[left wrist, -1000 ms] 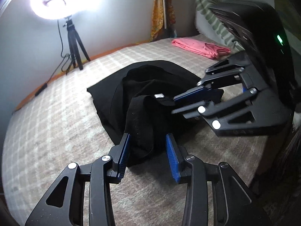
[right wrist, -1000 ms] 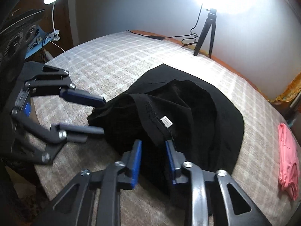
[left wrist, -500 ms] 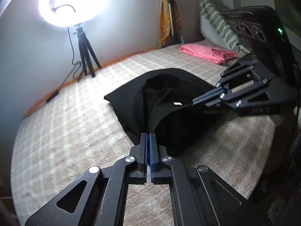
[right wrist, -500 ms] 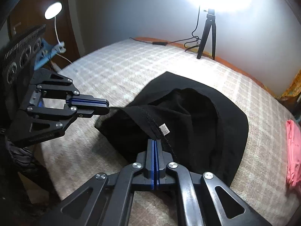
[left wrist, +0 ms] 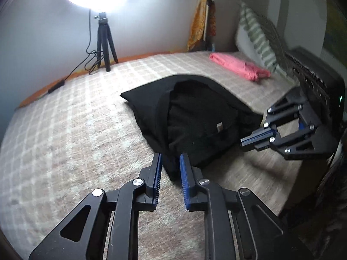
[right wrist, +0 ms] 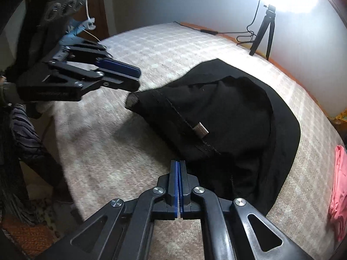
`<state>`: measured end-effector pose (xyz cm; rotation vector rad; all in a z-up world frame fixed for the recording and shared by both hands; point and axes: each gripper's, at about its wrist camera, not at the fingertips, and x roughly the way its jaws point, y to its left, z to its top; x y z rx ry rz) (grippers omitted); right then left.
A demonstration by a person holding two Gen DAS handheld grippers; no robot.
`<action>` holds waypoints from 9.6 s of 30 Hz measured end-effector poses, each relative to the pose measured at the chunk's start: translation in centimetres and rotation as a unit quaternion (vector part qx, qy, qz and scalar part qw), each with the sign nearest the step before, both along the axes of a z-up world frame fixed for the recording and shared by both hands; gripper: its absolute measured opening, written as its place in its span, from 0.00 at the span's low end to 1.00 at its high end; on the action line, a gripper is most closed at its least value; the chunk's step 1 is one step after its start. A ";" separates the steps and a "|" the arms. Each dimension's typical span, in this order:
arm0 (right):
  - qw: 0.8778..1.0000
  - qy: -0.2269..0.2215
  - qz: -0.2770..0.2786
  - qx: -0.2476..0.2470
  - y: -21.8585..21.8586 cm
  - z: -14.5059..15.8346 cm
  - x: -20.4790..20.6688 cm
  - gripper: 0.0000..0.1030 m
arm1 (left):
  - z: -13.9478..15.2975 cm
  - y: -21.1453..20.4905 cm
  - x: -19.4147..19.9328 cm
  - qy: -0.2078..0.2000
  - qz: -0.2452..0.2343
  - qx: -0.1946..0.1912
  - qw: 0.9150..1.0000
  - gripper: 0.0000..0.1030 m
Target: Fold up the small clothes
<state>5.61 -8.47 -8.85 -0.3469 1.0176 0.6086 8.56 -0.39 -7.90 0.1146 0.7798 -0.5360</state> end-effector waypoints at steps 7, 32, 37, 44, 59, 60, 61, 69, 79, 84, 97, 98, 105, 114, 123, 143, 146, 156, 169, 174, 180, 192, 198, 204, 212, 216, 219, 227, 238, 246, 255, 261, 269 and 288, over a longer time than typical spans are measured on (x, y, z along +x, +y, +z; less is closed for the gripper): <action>0.996 -0.020 -0.068 0.055 -2.6 2.7 1.6 0.23 | -0.1 -1.5 0.8 0.002 -0.013 -0.012 1.000 0.27; 0.959 0.086 -0.254 0.092 -11.7 0.1 3.6 0.35 | -1.4 0.0 3.1 0.063 0.010 -0.032 0.997 0.27; 0.957 0.124 -0.249 0.087 -11.7 -1.9 2.8 0.24 | -2.8 -0.9 3.0 0.084 0.000 0.004 0.996 0.27; 0.955 0.126 -0.240 0.117 -13.2 -1.3 1.4 0.33 | -1.3 1.9 4.5 0.085 0.052 -0.047 0.994 0.46; 0.897 0.183 -0.288 0.280 -15.1 -3.5 3.1 0.50 | -2.4 4.2 13.2 0.179 0.125 -0.201 0.955 0.59; 0.894 0.184 -0.291 0.288 -15.3 -3.6 3.0 0.50 | -2.7 4.3 13.5 0.184 0.129 -0.207 0.952 0.59; 0.890 0.186 -0.293 0.295 -15.6 -3.6 2.9 0.50 | -2.9 4.5 13.7 0.187 0.131 -0.211 0.950 0.59; 0.872 0.192 -0.302 0.336 -16.1 -4.1 3.0 0.50 | -4.2 4.5 15.9 0.200 0.145 -0.221 0.943 0.59; 0.856 0.195 -0.304 0.371 -15.7 -4.7 3.3 0.47 | -4.4 3.1 17.7 0.193 0.128 -0.233 0.945 0.57; 0.850 0.204 -0.308 0.375 -14.9 -4.9 4.0 0.40 | -4.5 1.7 18.1 0.185 0.116 -0.210 0.953 0.34; 0.886 0.169 -0.328 0.280 -13.4 -3.0 4.4 0.05 | -2.7 -0.8 17.5 0.118 0.104 -0.149 0.976 0.03; 0.890 0.165 -0.327 0.272 -13.3 -2.7 4.4 0.05 | -2.5 -0.9 17.4 0.112 0.103 -0.146 0.977 0.03; 0.906 0.137 -0.320 0.242 -13.6 -0.6 3.8 0.05 | -0.7 -2.4 16.4 0.076 0.084 -0.129 0.985 0.02; 0.910 0.098 -0.331 0.228 -15.8 2.2 2.7 0.05 | 1.8 -5.3 15.6 0.039 0.055 -0.129 0.989 0.02; 0.924 0.039 -0.333 0.186 -19.3 6.3 1.7 0.05 | 5.2 -10.6 16.6 0.012 0.018 -0.132 0.991 0.02; 0.915 -0.021 -0.387 0.108 -36.7 10.0 2.4 0.05 | 7.4 -27.6 22.9 -0.010 -0.061 -0.165 0.984 0.02; 0.914 -0.025 -0.393 0.096 -39.4 9.8 3.1 0.05 | 7.2 -29.9 24.1 -0.010 -0.067 -0.170 0.983 0.02; 0.922 -0.022 -0.381 0.070 -46.2 6.5 5.3 0.05 | 5.4 -35.3 27.5 -0.005 -0.070 -0.179 0.981 0.02; 0.920 0.029 -0.372 0.122 -50.6 -0.3 7.5 0.05 | -0.5 -36.7 32.6 0.028 -0.035 -0.141 0.989 0.02; 0.916 0.042 -0.378 0.132 -51.3 -1.4 7.5 0.06 | -0.9 -37.1 32.8 0.028 -0.024 -0.121 0.992 0.06; 0.908 0.042 -0.399 0.119 -52.1 -2.0 7.6 0.09 | -0.5 -36.1 33.3 0.032 -0.004 -0.110 0.993 0.21; 0.885 0.002 -0.460 0.068 -51.8 0.6 5.4 0.46 | 2.4 -34.6 30.0 0.023 -0.016 -0.087 0.996 0.52; 0.881 -0.028 -0.469 0.062 -49.9 3.4 3.9 0.64 | 4.2 -33.9 26.7 0.013 -0.030 -0.075 0.997 0.61; 0.879 -0.049 -0.472 0.055 -47.6 6.0 2.2 0.73 | 6.5 -32.4 23.1 -0.001 -0.038 -0.072 0.997 0.67; 0.868 -0.082 -0.486 0.067 -44.9 9.8 -1.1 0.82 | 9.6 -29.5 17.7 -0.028 -0.045 -0.077 0.996 0.75; 0.868 -0.099 -0.482 0.064 -42.1 11.5 -2.6 0.85 | 11.0 -27.7 14.4 -0.043 -0.050 -0.080 0.995 0.75; 0.868 -0.107 -0.481 0.065 -40.0 12.4 -3.7 0.86 | 11.8 -26.5 12.5 -0.048 -0.052 -0.083 0.994 0.76; 0.865 -0.127 -0.482 0.056 -34.3 13.6 -6.2 0.86 | 13.6 -22.2 7.2 -0.075 -0.049 -0.089 0.992 0.78; 0.865 -0.148 -0.477 0.050 -27.4 14.3 -8.7 0.86 | 14.2 -16.5 1.8 -0.095 -0.034 -0.088 0.991 0.78; 0.869 -0.151 -0.469 0.043 -23.6 12.9 -9.6 0.88 | 12.6 -13.8 -0.2 -0.091 -0.009 -0.077 0.993 0.79; 0.867 -0.170 -0.467 0.029 -21.6 12.1 -10.4 1.00 | 11.5 -12.8 -1.7 -0.110 0.000 -0.059 0.992 0.81; 0.865 -0.179 -0.469 0.023 -21.2 11.4 -10.4 1.00 | 10.8 -13.2 -2.0 -0.112 -0.005 -0.038 0.993 0.81; 0.860 -0.179 -0.477 0.019 -21.8 10.4 -10.3 1.00 | 9.9 -13.5 -2.5 -0.120 -0.001 -0.016 0.993 0.86; 0.858 -0.172 -0.484 0.008 -22.3 9.0 -9.7 1.00 | 9.0 -13.5 -2.3 -0.115 0.004 0.006 0.993 0.86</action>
